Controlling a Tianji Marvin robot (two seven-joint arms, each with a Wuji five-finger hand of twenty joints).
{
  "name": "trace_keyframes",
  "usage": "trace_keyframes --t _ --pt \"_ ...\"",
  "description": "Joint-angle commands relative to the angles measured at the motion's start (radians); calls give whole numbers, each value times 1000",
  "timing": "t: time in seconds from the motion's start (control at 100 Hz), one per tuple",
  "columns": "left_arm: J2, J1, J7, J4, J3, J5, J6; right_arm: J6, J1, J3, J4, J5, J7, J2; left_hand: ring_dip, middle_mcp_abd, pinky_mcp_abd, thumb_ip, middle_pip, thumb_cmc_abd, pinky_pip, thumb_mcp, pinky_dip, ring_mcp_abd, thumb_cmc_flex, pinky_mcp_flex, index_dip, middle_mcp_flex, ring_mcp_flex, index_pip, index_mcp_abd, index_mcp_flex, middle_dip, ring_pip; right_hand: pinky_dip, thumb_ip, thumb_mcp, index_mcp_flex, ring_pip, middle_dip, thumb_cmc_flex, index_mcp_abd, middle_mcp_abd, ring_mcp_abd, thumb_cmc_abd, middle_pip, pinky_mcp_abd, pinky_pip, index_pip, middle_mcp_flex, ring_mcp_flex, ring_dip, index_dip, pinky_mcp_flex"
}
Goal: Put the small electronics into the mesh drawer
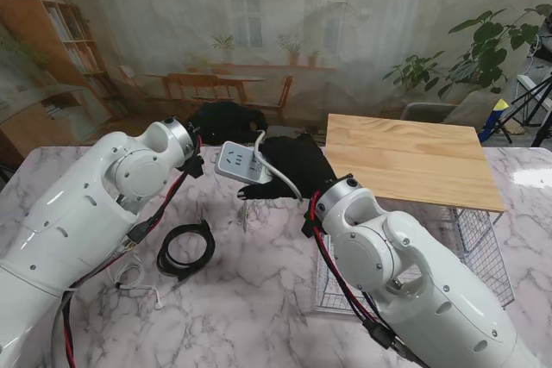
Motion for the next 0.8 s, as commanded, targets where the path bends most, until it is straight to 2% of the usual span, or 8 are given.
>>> trace_keyframes --t 0.0,0.25,0.63,0.73,0.79 --pt "-9 8 -17 14 15 -2 -5 15 -2 9 -13 -2 -10 -6 13 16 -54 14 23 37 13 26 25 -21 63 -13 -5 23 8 29 -15 13 15 29 -4 23 407 151 59 14 138 -102 -20 -7 204 32 4 -1 53 20 30 18 10 -5" --pt "-8 7 -26 38 74 -19 -43 56 -5 32 -21 28 -46 -17 12 15 -56 15 22 34 14 25 25 -23 61 -10 -15 25 11 30 -15 16 13 27 -4 21 409 151 60 15 142 -95 -17 -4 202 35 6 -2 51 21 31 19 10 -6" --pt "-15 -46 -22 144 214 -21 -57 88 -16 57 -30 43 -79 -25 10 15 -52 18 19 31 13 28 24 -18 61 -14 -31 24 10 28 -12 17 9 23 -3 18 411 154 63 19 145 -88 -14 0 202 39 6 -1 49 24 37 22 11 -5" --pt "-16 -48 -20 151 232 -26 -63 95 -15 61 -29 45 -82 -26 2 12 -46 18 6 34 8 29 21 -7 60 -22 -48 16 0 21 -6 16 0 7 -3 18 410 153 62 19 145 -89 -15 0 202 39 6 -1 49 24 37 23 11 -5" --pt "-15 -43 -14 149 231 -16 -71 99 -16 64 -29 43 -82 -26 -24 -3 -39 17 -38 43 -21 27 5 14 58 -46 -88 -5 -29 -4 3 9 -36 -53 -3 18 410 154 62 19 145 -90 -14 1 203 39 4 -2 49 24 37 23 11 -6"
